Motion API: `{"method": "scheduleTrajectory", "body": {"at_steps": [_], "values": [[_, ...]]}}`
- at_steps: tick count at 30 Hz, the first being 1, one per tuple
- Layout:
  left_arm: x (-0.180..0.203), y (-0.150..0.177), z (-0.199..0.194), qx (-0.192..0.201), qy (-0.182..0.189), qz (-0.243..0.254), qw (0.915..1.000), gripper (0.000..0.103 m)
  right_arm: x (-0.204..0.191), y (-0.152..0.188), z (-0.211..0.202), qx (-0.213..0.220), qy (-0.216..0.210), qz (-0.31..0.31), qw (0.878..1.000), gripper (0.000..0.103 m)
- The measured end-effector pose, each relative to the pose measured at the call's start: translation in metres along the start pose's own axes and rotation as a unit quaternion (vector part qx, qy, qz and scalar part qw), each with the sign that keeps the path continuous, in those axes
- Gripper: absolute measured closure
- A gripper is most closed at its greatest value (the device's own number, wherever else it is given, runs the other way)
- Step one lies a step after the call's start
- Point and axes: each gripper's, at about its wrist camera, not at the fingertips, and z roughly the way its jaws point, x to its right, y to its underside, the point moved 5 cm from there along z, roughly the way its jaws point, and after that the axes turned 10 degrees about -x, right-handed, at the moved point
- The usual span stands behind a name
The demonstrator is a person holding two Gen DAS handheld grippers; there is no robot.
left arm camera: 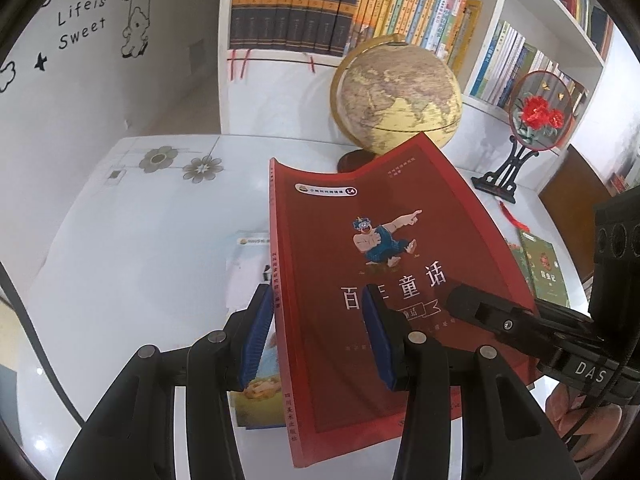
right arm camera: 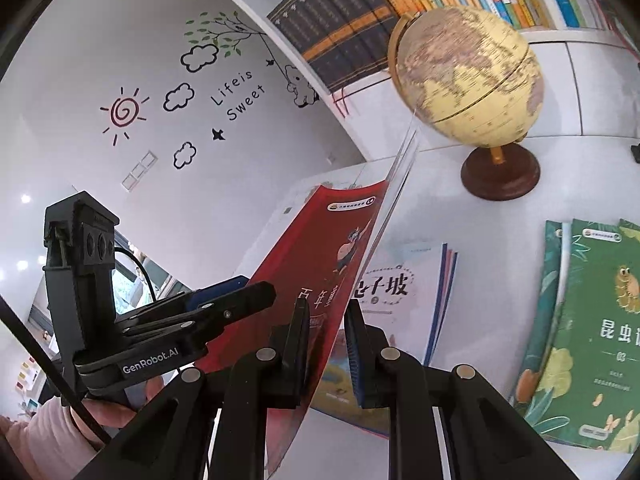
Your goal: Organize books
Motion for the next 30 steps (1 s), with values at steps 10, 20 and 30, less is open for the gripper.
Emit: {"method": "scheduleTrajectory", "body": {"at_steps": [10, 20, 30], "values": [[-0.021, 0.012, 0.016, -0.009, 0.006, -0.016, 0.9998, 0.062, -0.001, 0.007, 0.024, -0.016, 0.007, 0.009, 1.0, 0.086], [-0.042, 0.026, 0.043, -0.033, 0.009, -0.021, 0.9992, 0.062, 0.021, 0.022, 0.057, -0.028, -0.006, 0.063, 0.998, 0.086], [-0.058, 0.04, 0.063, -0.06, 0.007, -0.023, 0.9979, 0.062, 0.036, 0.034, 0.083, -0.04, 0.008, 0.094, 0.995, 0.083]]}}
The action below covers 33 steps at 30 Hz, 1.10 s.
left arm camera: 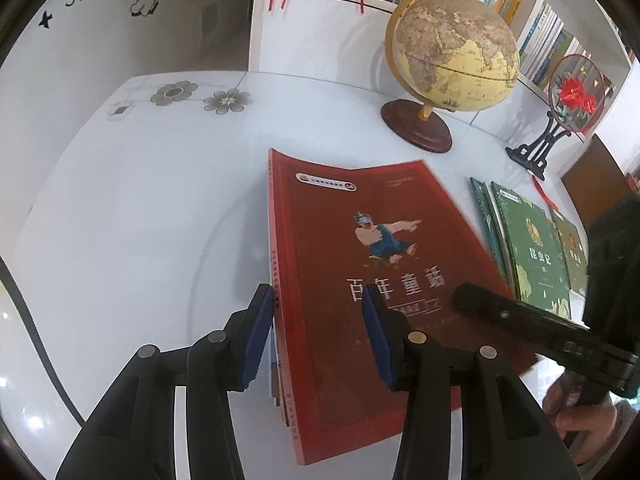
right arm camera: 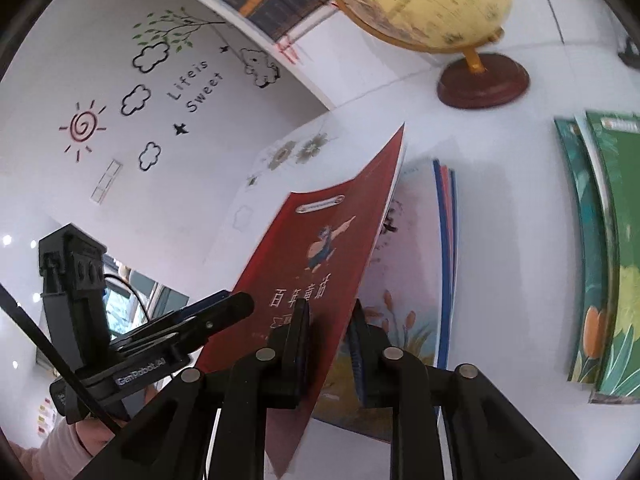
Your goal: Organize books
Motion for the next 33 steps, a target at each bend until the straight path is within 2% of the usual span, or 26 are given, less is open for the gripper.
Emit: {"method": "scheduleTrajectory", "body": {"at_steps": [2, 5, 7, 9, 10, 14, 17, 21, 27, 29, 33], "values": [[-0.002, 0.001, 0.001, 0.0, -0.018, 0.005, 0.9998, 0.062, 0.01, 0.004, 0.008, -0.016, 0.012, 0.015, 1.0, 0.081], [-0.005, 0.002, -0.001, 0.003, -0.037, 0.002, 0.9993, 0.059, 0.024, 0.009, 0.015, -0.033, 0.015, 0.055, 0.998, 0.072], [-0.009, 0.0, 0.001, -0.005, -0.042, -0.007, 0.9991, 0.059, 0.027, 0.01, 0.012, -0.026, 0.009, 0.067, 0.997, 0.064], [-0.01, -0.001, 0.002, -0.013, -0.051, -0.012, 0.9985, 0.059, 0.026, 0.009, 0.006, -0.018, 0.019, 0.059, 0.998, 0.048], [-0.01, -0.002, 0.003, -0.015, -0.055, -0.013, 0.9983, 0.059, 0.026, 0.008, 0.001, -0.01, 0.029, 0.053, 0.998, 0.046], [0.0, -0.006, 0.004, -0.023, -0.049, -0.015, 0.9984, 0.059, 0.034, 0.006, -0.021, -0.002, 0.051, 0.043, 0.998, 0.046], [0.01, -0.011, 0.004, -0.024, -0.069, -0.015, 0.9972, 0.059, 0.049, 0.011, -0.037, 0.001, 0.058, 0.053, 0.997, 0.046], [0.032, -0.021, 0.005, -0.028, -0.05, -0.013, 0.9983, 0.059, 0.079, 0.019, -0.066, 0.016, 0.055, 0.089, 0.994, 0.046], [0.087, -0.038, 0.014, -0.039, -0.011, 0.002, 0.9992, 0.059, 0.119, 0.028, -0.115, 0.047, 0.057, 0.138, 0.988, 0.046], [0.112, -0.04, 0.022, -0.054, 0.014, 0.017, 0.9983, 0.059, 0.129, 0.03, -0.131, 0.06, 0.058, 0.149, 0.985, 0.045], [0.167, -0.043, 0.039, -0.066, 0.029, 0.064, 0.9953, 0.059, 0.151, 0.034, -0.164, 0.071, 0.071, 0.155, 0.983, 0.045]]}}
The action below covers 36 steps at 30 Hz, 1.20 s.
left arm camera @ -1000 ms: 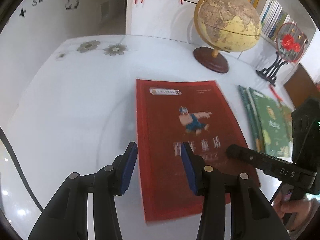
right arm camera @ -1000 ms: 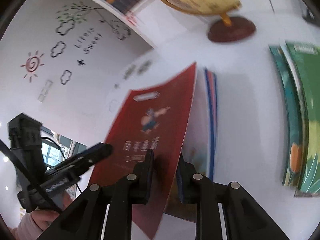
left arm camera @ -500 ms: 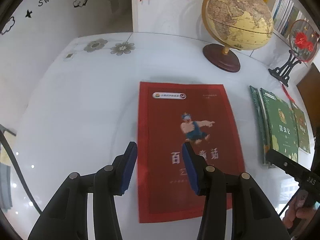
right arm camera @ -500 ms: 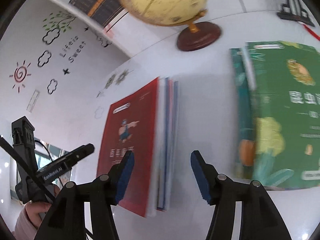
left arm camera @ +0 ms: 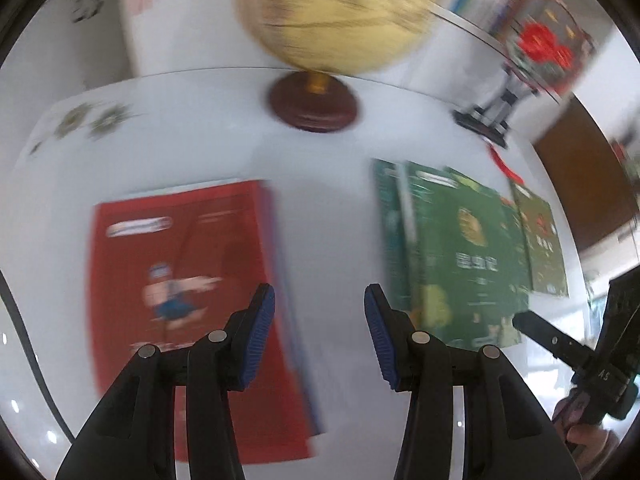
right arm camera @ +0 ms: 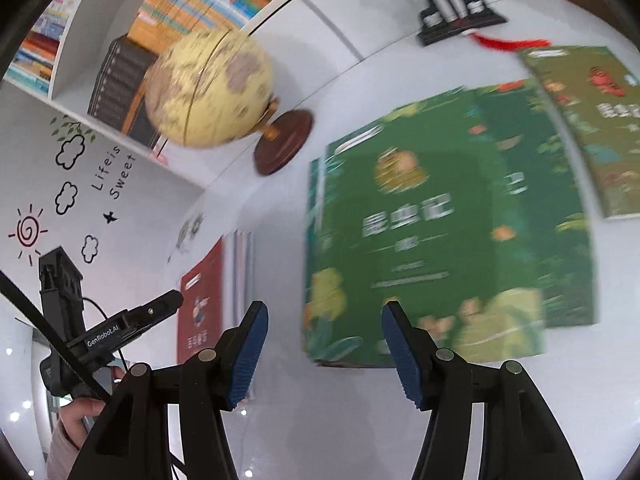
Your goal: Organize books
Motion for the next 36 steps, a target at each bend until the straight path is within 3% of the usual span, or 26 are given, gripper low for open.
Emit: {"method": "scheduleTrajectory", "body": {"at_steps": [4, 10, 13, 14, 16, 19, 25, 26, 27, 31, 34, 36], "values": [[0.037, -0.01, 0.025, -0.035, 0.043, 0.017, 0.9983, 0.059, 0.026, -0.011, -0.016, 0.012, -0.001, 0.004, 1.0, 0.04], [0.068, -0.023, 0.056, -0.03, 0.085, 0.01, 0.9958, 0.059, 0.061, -0.042, -0.007, 0.004, 0.008, -0.028, 1.0, 0.039], [0.073, -0.026, 0.077, -0.036, 0.085, -0.003, 0.9957, 0.059, 0.068, -0.051, -0.004, 0.023, 0.018, -0.065, 0.997, 0.035], [0.073, -0.028, 0.082, -0.034, 0.082, -0.007, 0.9961, 0.059, 0.069, -0.054, -0.003, 0.031, 0.041, -0.083, 0.995, 0.032], [0.074, -0.03, 0.089, -0.031, 0.077, -0.017, 0.9964, 0.059, 0.074, -0.058, 0.004, 0.023, 0.049, -0.095, 0.994, 0.03], [0.079, -0.03, 0.087, -0.001, 0.09, -0.014, 0.9958, 0.059, 0.08, -0.061, 0.009, 0.021, 0.018, -0.087, 0.996, 0.029], [0.09, -0.03, 0.086, 0.041, 0.066, 0.002, 0.997, 0.058, 0.089, -0.062, 0.006, 0.035, -0.028, -0.076, 0.996, 0.027], [0.091, -0.029, 0.087, 0.041, 0.068, 0.001, 0.9968, 0.058, 0.09, -0.061, 0.006, 0.038, -0.032, -0.073, 0.996, 0.027], [0.092, -0.029, 0.09, 0.039, 0.072, 0.004, 0.9966, 0.051, 0.091, -0.061, 0.005, 0.039, -0.037, -0.07, 0.996, 0.027], [0.098, -0.03, 0.092, 0.049, 0.067, 0.008, 0.9965, 0.048, 0.091, -0.061, 0.004, 0.041, -0.053, -0.068, 0.995, 0.023], [0.101, -0.028, 0.091, 0.045, 0.105, -0.015, 0.9933, 0.048, 0.091, -0.062, 0.005, 0.04, -0.073, -0.064, 0.994, 0.018], [0.104, -0.025, 0.089, 0.048, 0.108, -0.025, 0.9927, 0.048, 0.095, -0.063, 0.002, 0.046, -0.089, -0.052, 0.994, 0.017]]}}
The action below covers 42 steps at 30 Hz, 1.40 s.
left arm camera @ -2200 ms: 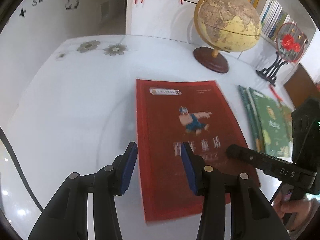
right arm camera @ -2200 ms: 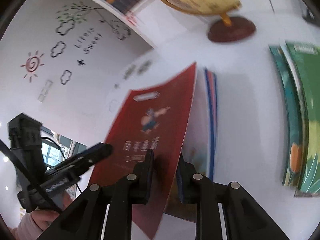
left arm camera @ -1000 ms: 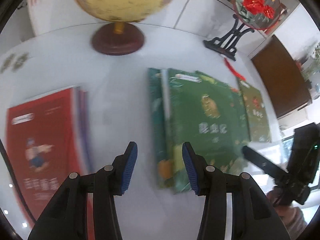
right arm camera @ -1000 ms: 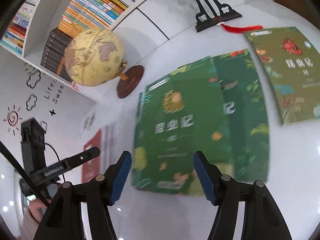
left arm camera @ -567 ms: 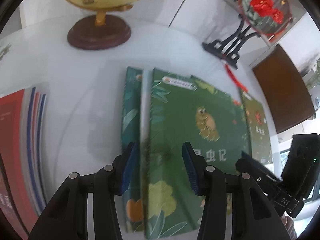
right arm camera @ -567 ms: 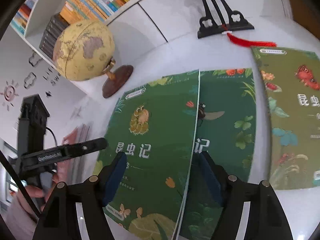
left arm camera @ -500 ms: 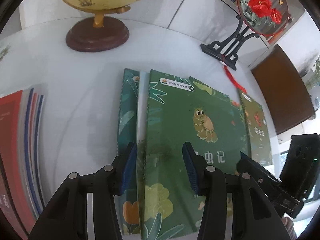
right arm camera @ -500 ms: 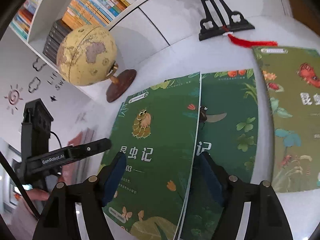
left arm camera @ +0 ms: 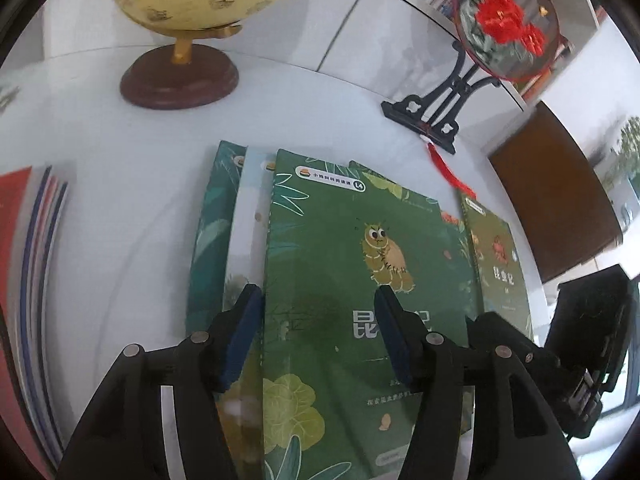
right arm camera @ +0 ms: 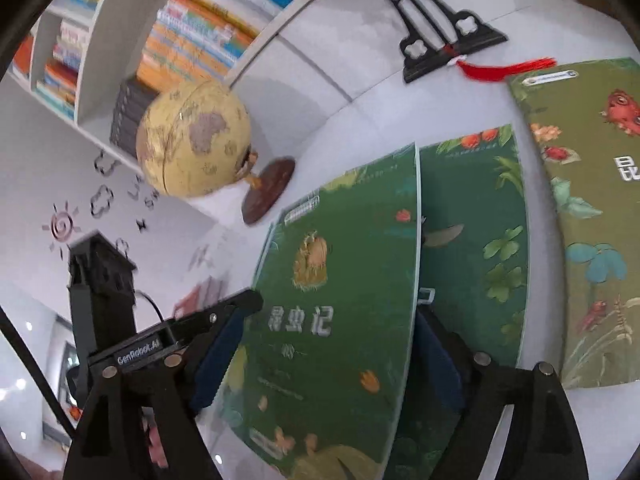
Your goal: Organize books
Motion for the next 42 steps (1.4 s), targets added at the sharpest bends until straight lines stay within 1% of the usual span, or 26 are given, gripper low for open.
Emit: {"method": "scheduleTrajectory", "body": {"at_steps": [1, 3, 4, 5, 7, 8, 9, 11, 12, 14, 15, 16, 19, 21, 22, 24, 26, 27, 28, 29, 30, 32, 35, 37, 40, 42], "values": [[0.005, 0.002, -0.002, 0.003, 0.001, 0.007, 1.0, 0.048, 0.003, -0.001, -0.002, 0.004, -0.015, 0.01, 1.0, 0.018], [0.014, 0.005, -0.008, 0.019, -0.002, 0.016, 0.9997, 0.048, 0.006, -0.002, -0.007, 0.005, -0.014, 0.015, 1.0, 0.018], [0.018, 0.006, -0.012, 0.029, 0.007, 0.018, 0.9994, 0.048, 0.009, -0.003, -0.01, 0.006, -0.024, 0.022, 0.999, 0.021], [0.022, 0.006, -0.016, 0.036, 0.025, 0.016, 0.9989, 0.048, 0.013, -0.003, -0.018, 0.016, -0.049, 0.034, 0.998, 0.023], [0.026, 0.007, -0.015, 0.034, 0.063, 0.002, 0.9974, 0.048, 0.018, -0.003, -0.033, 0.043, -0.098, 0.053, 0.993, 0.033], [0.027, 0.007, -0.011, 0.03, 0.071, -0.004, 0.997, 0.048, 0.019, -0.003, -0.039, 0.048, -0.106, 0.055, 0.992, 0.034], [0.029, 0.008, -0.007, 0.027, 0.068, -0.007, 0.9973, 0.048, 0.02, -0.003, -0.039, 0.04, -0.084, 0.048, 0.994, 0.037], [0.035, 0.011, -0.002, 0.024, 0.058, -0.001, 0.9981, 0.048, 0.018, 0.002, -0.031, 0.011, -0.04, 0.023, 0.999, 0.049], [0.039, 0.012, 0.001, 0.022, 0.058, 0.004, 0.9981, 0.048, 0.016, 0.004, -0.028, 0.001, -0.04, 0.018, 0.999, 0.06], [0.046, 0.012, 0.003, 0.025, 0.044, 0.012, 0.9987, 0.048, 0.014, 0.009, -0.024, -0.009, -0.032, 0.013, 0.999, 0.067], [0.05, 0.011, 0.003, 0.027, 0.044, 0.016, 0.9985, 0.048, 0.013, 0.012, -0.024, -0.008, -0.008, 0.004, 1.0, 0.07], [0.051, 0.01, 0.003, 0.03, 0.05, 0.015, 0.9982, 0.048, 0.012, 0.014, -0.023, -0.01, 0.007, -0.003, 1.0, 0.071], [0.056, 0.008, -0.002, 0.033, 0.094, 0.007, 0.995, 0.048, 0.013, 0.021, -0.019, -0.022, 0.03, -0.01, 0.999, 0.078], [0.06, 0.012, 0.01, 0.001, 0.099, 0.015, 0.995, 0.048, 0.016, 0.021, -0.02, -0.018, 0.031, -0.006, 0.999, 0.079], [0.061, 0.017, 0.018, -0.019, 0.084, 0.022, 0.996, 0.049, 0.019, 0.021, -0.02, -0.019, 0.034, -0.004, 0.999, 0.079], [0.067, 0.022, 0.019, -0.009, 0.061, 0.049, 0.9969, 0.049, 0.02, 0.018, -0.02, -0.024, 0.055, -0.019, 0.998, 0.08], [0.069, 0.024, 0.019, -0.007, 0.031, 0.05, 0.9982, 0.057, 0.017, 0.016, -0.019, -0.035, 0.078, -0.043, 0.995, 0.08], [0.069, 0.024, 0.019, -0.006, 0.014, 0.048, 0.9987, 0.067, 0.017, 0.016, -0.019, -0.041, 0.082, -0.047, 0.995, 0.079], [0.068, 0.024, 0.019, -0.005, 0.001, 0.046, 0.9989, 0.072, 0.017, 0.014, -0.02, -0.045, 0.088, -0.048, 0.994, 0.079], [0.068, 0.025, 0.019, -0.004, -0.008, 0.048, 0.9988, 0.076, 0.018, 0.012, -0.022, -0.05, 0.094, -0.044, 0.993, 0.078], [0.07, 0.026, 0.019, -0.006, -0.018, 0.059, 0.9981, 0.084, 0.02, 0.011, -0.024, -0.055, 0.101, -0.038, 0.993, 0.077], [0.074, 0.03, 0.02, -0.006, -0.043, 0.085, 0.9955, 0.088, 0.027, 0.009, -0.031, -0.067, 0.117, -0.001, 0.991, 0.076], [0.073, 0.029, 0.019, -0.015, -0.02, 0.074, 0.9969, 0.088, 0.031, 0.006, -0.038, -0.075, 0.13, 0.022, 0.988, 0.076], [0.073, 0.026, 0.017, -0.014, 0.004, 0.056, 0.9983, 0.088, 0.027, 0.006, -0.04, -0.077, 0.159, -0.002, 0.984, 0.076], [0.079, 0.022, 0.014, -0.016, 0.031, 0.055, 0.9979, 0.088, 0.023, 0.007, -0.039, -0.085, 0.179, -0.028, 0.98, 0.076], [0.084, 0.021, 0.014, -0.017, 0.028, 0.063, 0.9975, 0.088, 0.024, 0.008, -0.038, -0.086, 0.184, -0.034, 0.979, 0.076]]}}
